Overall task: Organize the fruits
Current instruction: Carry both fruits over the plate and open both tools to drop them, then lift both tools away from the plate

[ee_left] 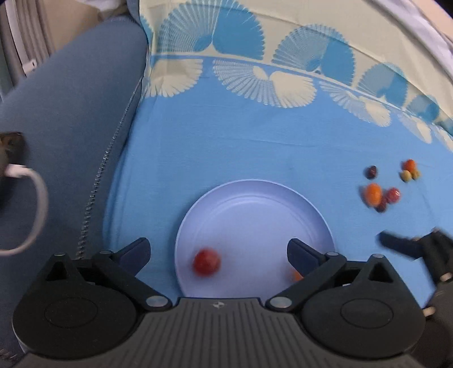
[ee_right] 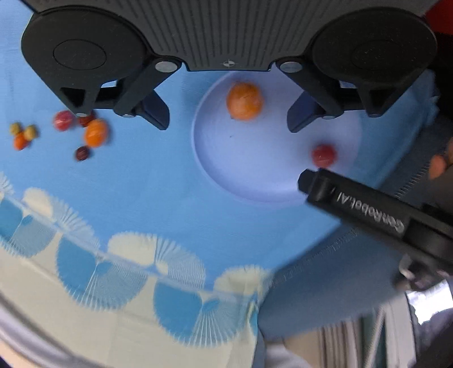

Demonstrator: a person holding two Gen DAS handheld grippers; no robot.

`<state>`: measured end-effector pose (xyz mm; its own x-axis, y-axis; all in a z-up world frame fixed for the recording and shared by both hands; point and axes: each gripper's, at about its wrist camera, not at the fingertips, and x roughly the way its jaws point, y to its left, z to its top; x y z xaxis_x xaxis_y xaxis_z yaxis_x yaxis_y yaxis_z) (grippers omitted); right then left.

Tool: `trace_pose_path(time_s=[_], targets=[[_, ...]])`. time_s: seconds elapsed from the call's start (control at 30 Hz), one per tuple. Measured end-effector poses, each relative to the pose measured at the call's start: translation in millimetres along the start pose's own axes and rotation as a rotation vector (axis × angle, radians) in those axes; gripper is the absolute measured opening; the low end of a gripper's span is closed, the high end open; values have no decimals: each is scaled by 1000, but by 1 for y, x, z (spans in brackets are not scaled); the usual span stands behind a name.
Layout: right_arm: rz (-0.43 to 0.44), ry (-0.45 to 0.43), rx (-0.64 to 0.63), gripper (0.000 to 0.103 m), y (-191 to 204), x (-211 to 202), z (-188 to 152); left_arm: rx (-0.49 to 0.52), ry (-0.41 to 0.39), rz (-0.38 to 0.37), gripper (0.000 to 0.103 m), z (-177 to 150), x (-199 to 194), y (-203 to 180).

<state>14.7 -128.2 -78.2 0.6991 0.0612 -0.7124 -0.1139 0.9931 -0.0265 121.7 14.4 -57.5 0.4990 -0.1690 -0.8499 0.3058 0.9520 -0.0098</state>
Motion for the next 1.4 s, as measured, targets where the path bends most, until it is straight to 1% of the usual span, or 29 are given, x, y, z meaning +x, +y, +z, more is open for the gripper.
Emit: trace_pose_path(time_s=[0.07,0.13,0.2,0.27,0.33,0.4,0.47,0.57,0.67,0.77,0.93,1.07,1.2,1.4], targets=[[8,-30,6,103,-2,-37,-8,-19,-1,0,103,-11,-21,5],[4,-48,34,102,-2,-72,-23,-80,-7,-1,103,-32,-45,11],[-4,-45,62,102,-3,-96,-40,-119,7,-16,103,-50,-64,10],[-45,-75,30,102,2,-115,-54,-130,0,-31,103,-65,-79,1],[-91,-109,30,102,2,-130,-56,-109,-6,-32,103,-73,-90,-17],[-102,-147,53,102,-1,-141,-56,-76,2,-29,103,-77,-99,-34],[-110,-190,40,102,0,-153,-59,-52,-29,-41,103,-80,-113,-44],[-117,-239,23,102,3,-171,-62,-25,-92,-36,103,-83,-135,-55],[-124,-271,19,102,5,-185,-65,-29,-137,-36,103,-90,-155,-57],[-132,-294,26,102,6,-198,-71,-24,-160,-40,103,-96,-167,-59],[-141,-325,28,102,9,-209,-76,3,-194,-37,103,-104,-183,-65],[-139,-344,7,102,15,-212,-77,-21,-229,-28,103,-108,-193,-59],[-130,-354,-12,102,20,-215,-77,-39,-244,-29,103,-111,-199,-53],[-128,-356,-28,102,25,-216,-77,-53,-245,-35,103,-114,-200,-48]])
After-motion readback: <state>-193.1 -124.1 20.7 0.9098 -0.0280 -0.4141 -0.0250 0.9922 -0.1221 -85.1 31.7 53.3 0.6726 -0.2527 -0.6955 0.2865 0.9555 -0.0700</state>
